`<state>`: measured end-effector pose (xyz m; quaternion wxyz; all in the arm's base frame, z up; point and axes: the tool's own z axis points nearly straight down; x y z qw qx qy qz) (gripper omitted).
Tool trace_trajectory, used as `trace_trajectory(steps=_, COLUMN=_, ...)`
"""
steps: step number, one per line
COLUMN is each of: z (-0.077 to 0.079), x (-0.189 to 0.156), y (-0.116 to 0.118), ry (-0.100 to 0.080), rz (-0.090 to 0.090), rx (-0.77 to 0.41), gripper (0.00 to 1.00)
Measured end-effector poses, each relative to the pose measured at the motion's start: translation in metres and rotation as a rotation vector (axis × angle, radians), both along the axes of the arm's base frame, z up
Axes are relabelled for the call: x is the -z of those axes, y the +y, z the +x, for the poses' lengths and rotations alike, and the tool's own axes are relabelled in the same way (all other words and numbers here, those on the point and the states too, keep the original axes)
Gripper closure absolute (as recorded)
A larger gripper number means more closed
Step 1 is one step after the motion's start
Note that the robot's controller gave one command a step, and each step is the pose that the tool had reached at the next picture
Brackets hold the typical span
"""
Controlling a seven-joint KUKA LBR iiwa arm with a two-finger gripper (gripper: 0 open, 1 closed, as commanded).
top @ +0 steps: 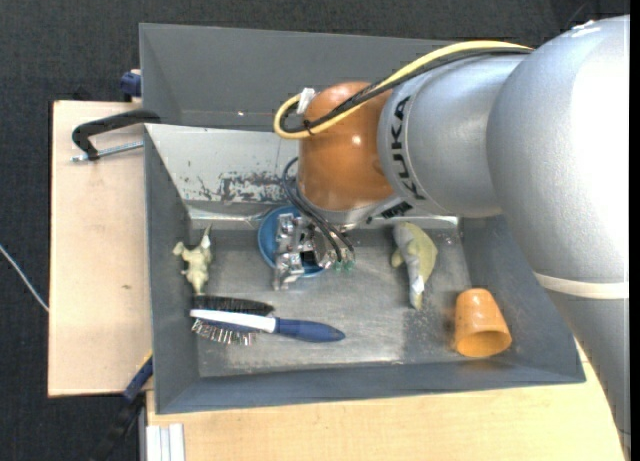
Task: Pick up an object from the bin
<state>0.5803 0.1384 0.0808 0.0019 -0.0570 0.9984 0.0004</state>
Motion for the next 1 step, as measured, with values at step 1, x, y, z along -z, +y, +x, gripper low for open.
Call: trace_trajectory(steps=1, z=-0.0109, x=-0.1398, y=-0.0122, ry=-0.009, rz=0.002, rx=-0.072, gripper=1.0)
